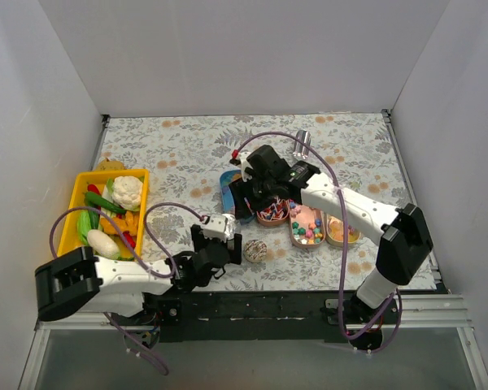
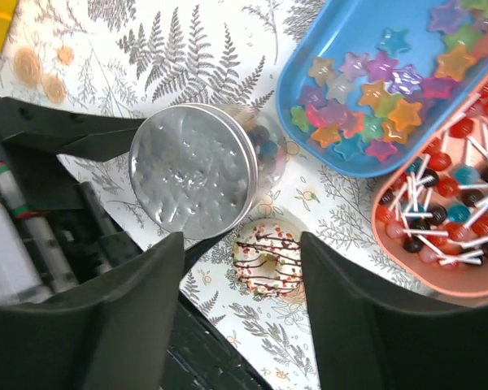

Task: Pack the candies
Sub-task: Screw the bottle lid onto the packing bottle, then reset both arms

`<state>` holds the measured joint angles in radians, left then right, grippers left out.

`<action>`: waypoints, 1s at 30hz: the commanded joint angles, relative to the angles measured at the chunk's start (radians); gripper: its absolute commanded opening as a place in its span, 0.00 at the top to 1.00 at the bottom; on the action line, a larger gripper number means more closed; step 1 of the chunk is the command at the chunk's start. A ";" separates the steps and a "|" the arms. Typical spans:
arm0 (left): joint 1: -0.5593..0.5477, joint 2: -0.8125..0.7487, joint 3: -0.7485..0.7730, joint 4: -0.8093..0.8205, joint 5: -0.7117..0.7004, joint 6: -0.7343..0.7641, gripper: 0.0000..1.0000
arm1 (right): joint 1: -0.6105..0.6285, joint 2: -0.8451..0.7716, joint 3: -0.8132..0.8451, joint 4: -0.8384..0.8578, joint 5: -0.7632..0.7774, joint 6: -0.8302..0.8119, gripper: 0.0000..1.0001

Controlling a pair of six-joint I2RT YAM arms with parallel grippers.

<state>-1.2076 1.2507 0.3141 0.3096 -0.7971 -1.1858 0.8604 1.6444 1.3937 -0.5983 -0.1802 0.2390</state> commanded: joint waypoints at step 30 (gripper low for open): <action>0.737 -0.125 0.582 -0.538 0.727 0.134 0.02 | -0.245 -0.523 -0.384 -0.046 0.591 0.299 0.11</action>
<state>-0.5243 1.1210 0.8677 -0.2577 -0.1879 -1.0729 0.6300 1.1610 1.0424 -0.6273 0.3130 0.4995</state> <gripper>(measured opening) 0.981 0.888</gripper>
